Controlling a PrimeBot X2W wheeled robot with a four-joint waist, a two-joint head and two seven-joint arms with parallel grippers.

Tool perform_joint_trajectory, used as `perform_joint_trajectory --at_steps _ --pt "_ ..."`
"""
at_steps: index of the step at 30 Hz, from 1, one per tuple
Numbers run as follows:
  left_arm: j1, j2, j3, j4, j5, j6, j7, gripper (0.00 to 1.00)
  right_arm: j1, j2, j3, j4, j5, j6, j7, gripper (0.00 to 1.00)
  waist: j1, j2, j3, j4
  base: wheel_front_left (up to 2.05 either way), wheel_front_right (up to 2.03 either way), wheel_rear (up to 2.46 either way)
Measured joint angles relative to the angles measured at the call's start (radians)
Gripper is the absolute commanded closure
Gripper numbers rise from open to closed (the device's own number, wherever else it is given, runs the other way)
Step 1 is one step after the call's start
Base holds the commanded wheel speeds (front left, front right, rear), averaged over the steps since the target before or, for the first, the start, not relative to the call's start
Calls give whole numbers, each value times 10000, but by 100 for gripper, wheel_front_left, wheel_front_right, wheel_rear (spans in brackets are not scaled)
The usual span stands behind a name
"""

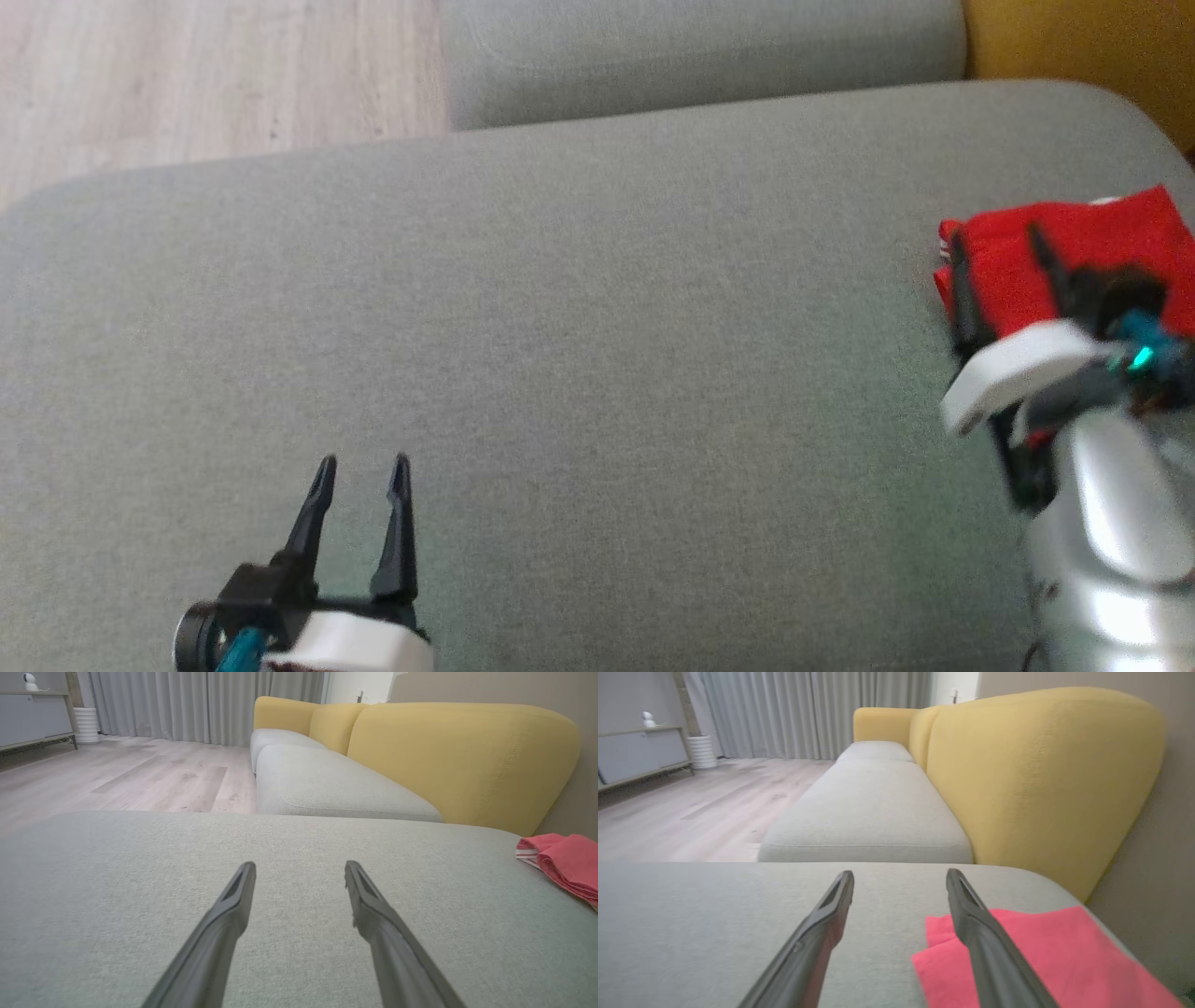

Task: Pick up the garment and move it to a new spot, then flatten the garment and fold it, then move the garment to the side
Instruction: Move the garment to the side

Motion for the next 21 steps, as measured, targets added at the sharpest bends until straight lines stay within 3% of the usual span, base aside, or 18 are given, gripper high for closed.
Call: perform_joint_trajectory --at_steps 6,12,21 --pt "505 4 270 180 -201 186 -13 0 1535 640 353 -700 474 0 -589 0 -1 0 -496 232 0 0 0" --pt "790 4 523 334 -353 510 -82 0 2894 763 648 -1383 805 0 -1041 0 0 0 -696 561 0 0 0" --pt "1115 -6 558 382 -537 591 -84 0 4492 848 1085 -2144 1684 0 -1300 0 1 0 -859 879 0 0 0"
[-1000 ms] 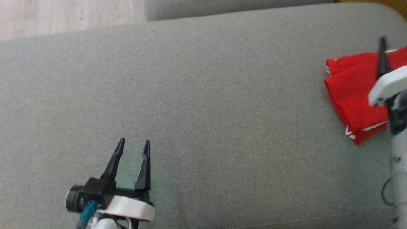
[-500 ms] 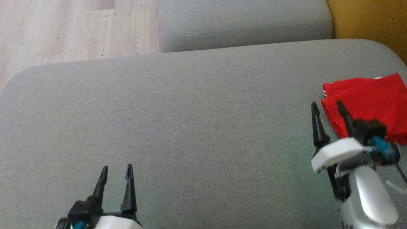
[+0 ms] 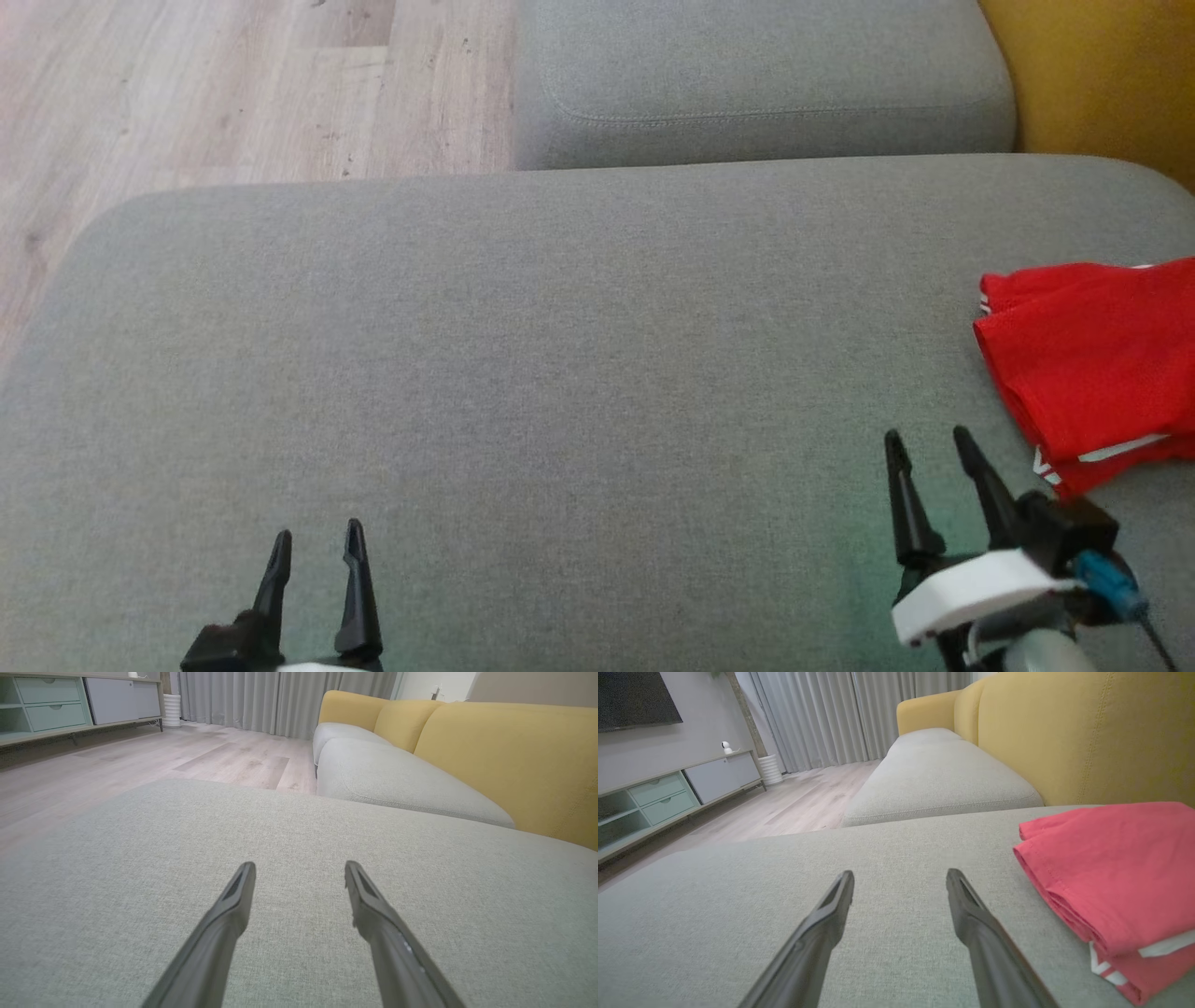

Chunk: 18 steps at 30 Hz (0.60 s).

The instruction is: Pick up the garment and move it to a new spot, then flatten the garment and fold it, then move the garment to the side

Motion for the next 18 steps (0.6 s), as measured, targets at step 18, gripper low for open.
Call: perform_joint_trajectory --at_steps 18 --pt "14 -29 -215 104 -221 19 222 0 928 10 347 -1076 -13 0 167 0 1 0 40 -103 0 0 0"
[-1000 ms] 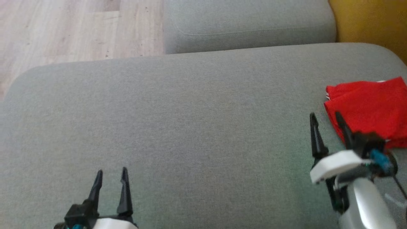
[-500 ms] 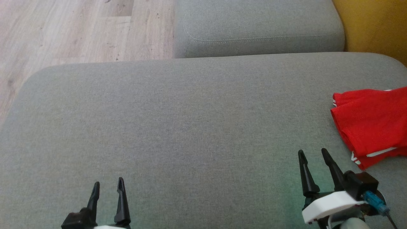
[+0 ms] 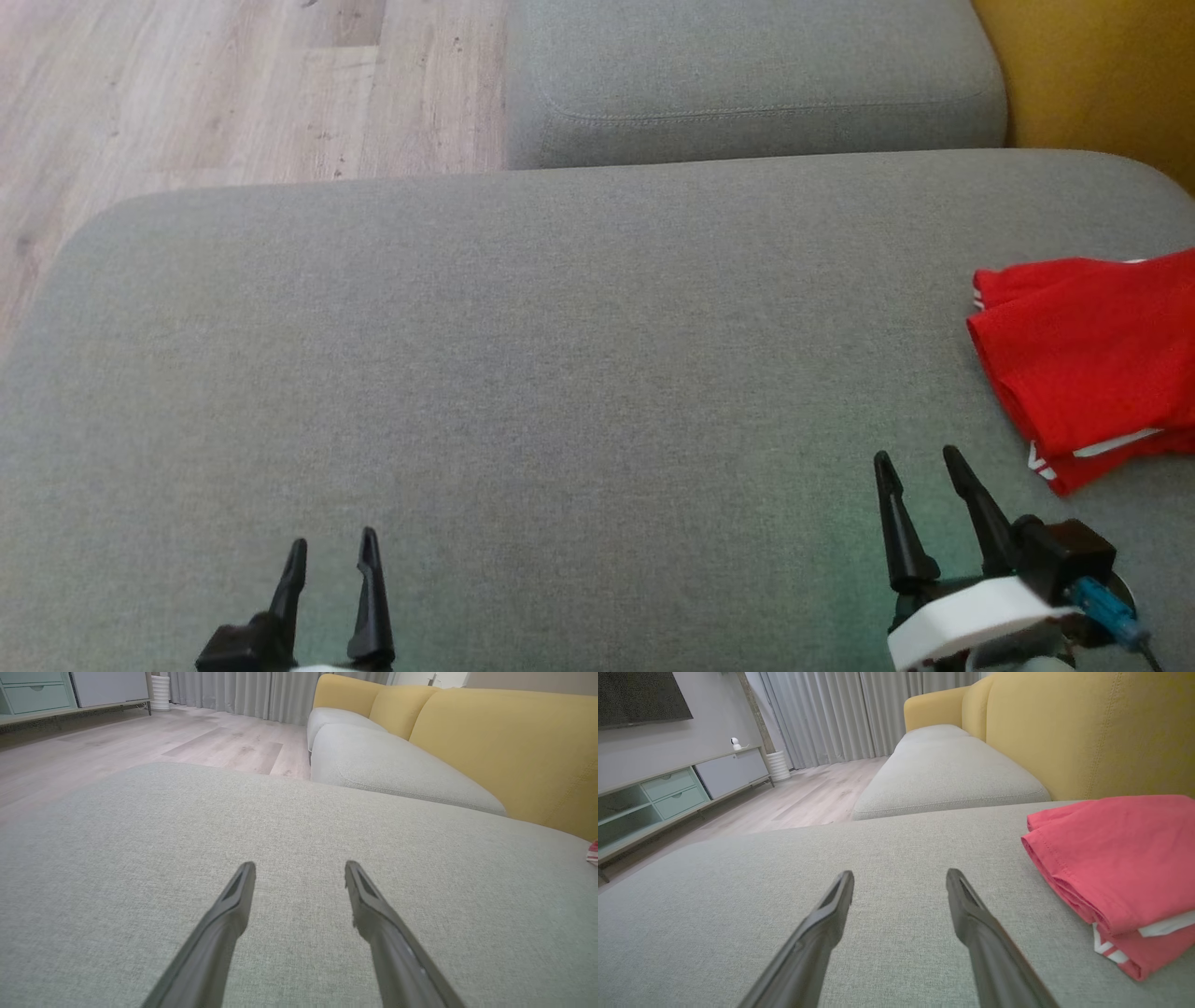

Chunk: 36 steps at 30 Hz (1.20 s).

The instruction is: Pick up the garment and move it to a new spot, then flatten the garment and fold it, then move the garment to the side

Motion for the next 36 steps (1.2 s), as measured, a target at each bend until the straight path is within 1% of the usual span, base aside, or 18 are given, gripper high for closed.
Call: perform_joint_trajectory --at_steps 6,7,11,13,15,19,23,36 --pt "-1 -2 -71 -2 -2 2 0 0 46 0 4 -52 2 0 56 0 0 0 49 42 0 0 0" --pt "-2 -12 -79 36 -4 -6 0 100 47 2 6 -8 -2 0 54 100 0 0 52 42 0 0 0" --pt "97 -86 -130 612 -10 -19 13 100 198 8 42 658 0 0 58 100 0 0 55 40 0 0 0" --pt "235 -109 -127 688 -140 -27 58 100 354 10 52 767 132 0 59 100 0 0 60 35 0 0 0" --pt "246 -130 -104 690 -322 -33 109 100 381 10 50 773 393 0 90 100 0 0 64 31 0 0 0" --pt "196 -192 -38 688 -681 -201 203 100 377 10 40 773 876 0 150 100 0 0 74 22 0 0 0" --pt "195 -232 59 688 -945 -244 295 100 369 8 25 771 1246 0 196 100 0 0 81 14 0 0 0" --pt "127 -332 546 690 -2113 -558 591 100 225 0 -136 767 2805 0 397 100 0 0 108 -17 0 0 0"
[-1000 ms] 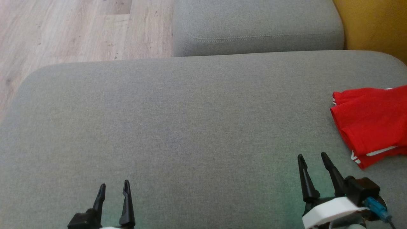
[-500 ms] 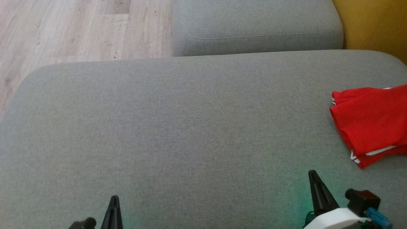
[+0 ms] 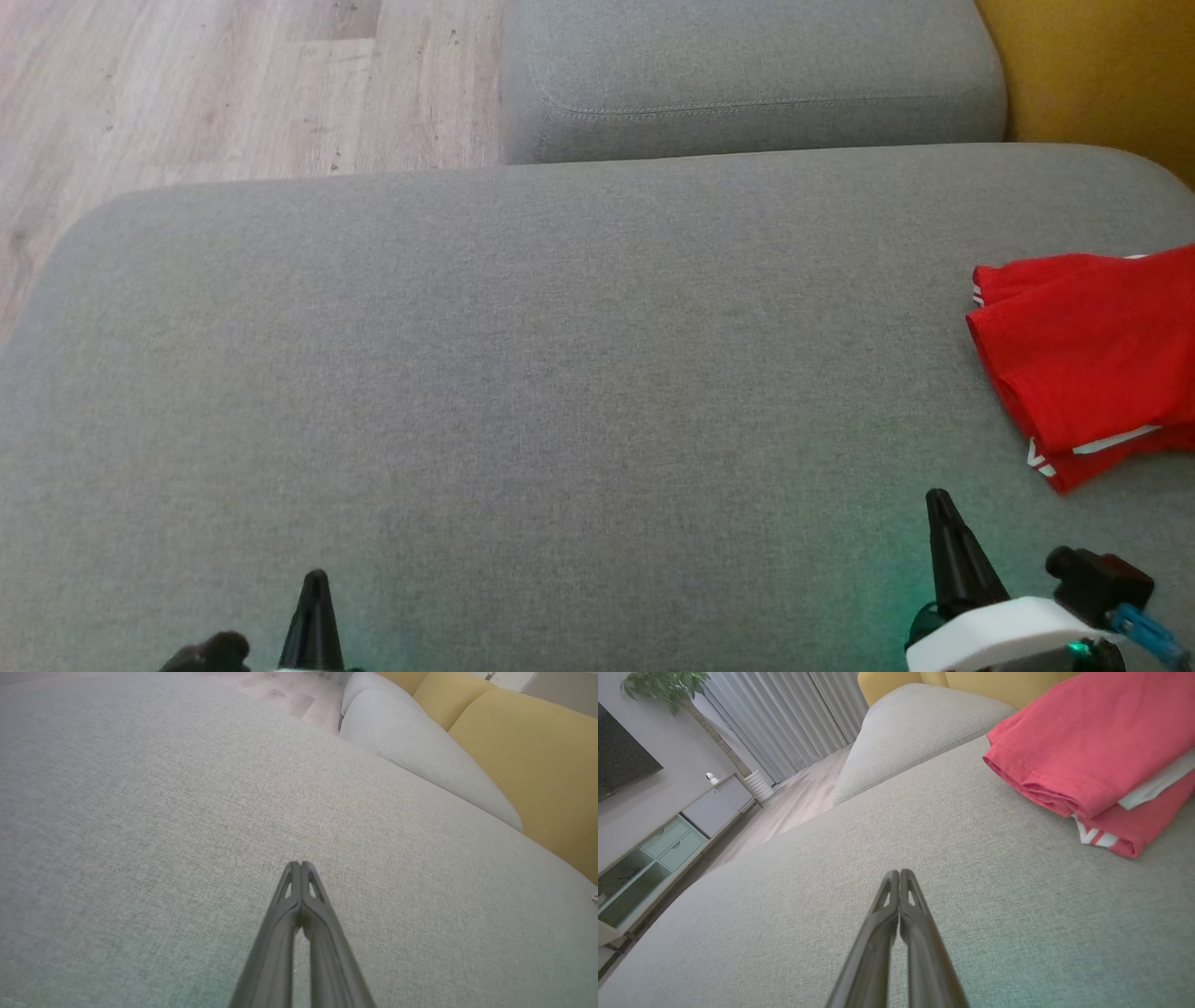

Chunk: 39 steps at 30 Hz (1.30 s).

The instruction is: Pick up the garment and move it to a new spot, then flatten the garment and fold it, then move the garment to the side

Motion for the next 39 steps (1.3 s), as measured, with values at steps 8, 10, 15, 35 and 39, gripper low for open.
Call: perform_joint_trajectory --at_steps 8,10,15,35,39 --pt "-221 -94 263 -8 -706 -211 184 100 -86 -8 -73 0 945 0 105 100 0 0 18 -19 0 0 0" --pt "-221 -98 339 -8 -884 -255 247 100 -162 -12 -96 0 1185 0 188 100 0 0 22 -24 0 0 0" --pt "-233 -198 445 -8 -1321 -355 357 100 -241 -19 -144 -29 1768 0 276 100 0 0 33 -35 0 0 0" --pt "-638 -414 1185 -33 -3106 -872 901 100 -468 -56 -435 -42 4088 0 616 100 0 0 78 -83 0 0 0" --pt "-645 -439 1331 -35 -3455 -936 980 100 -617 -59 -493 -44 4556 0 711 100 0 0 87 -92 0 0 0"
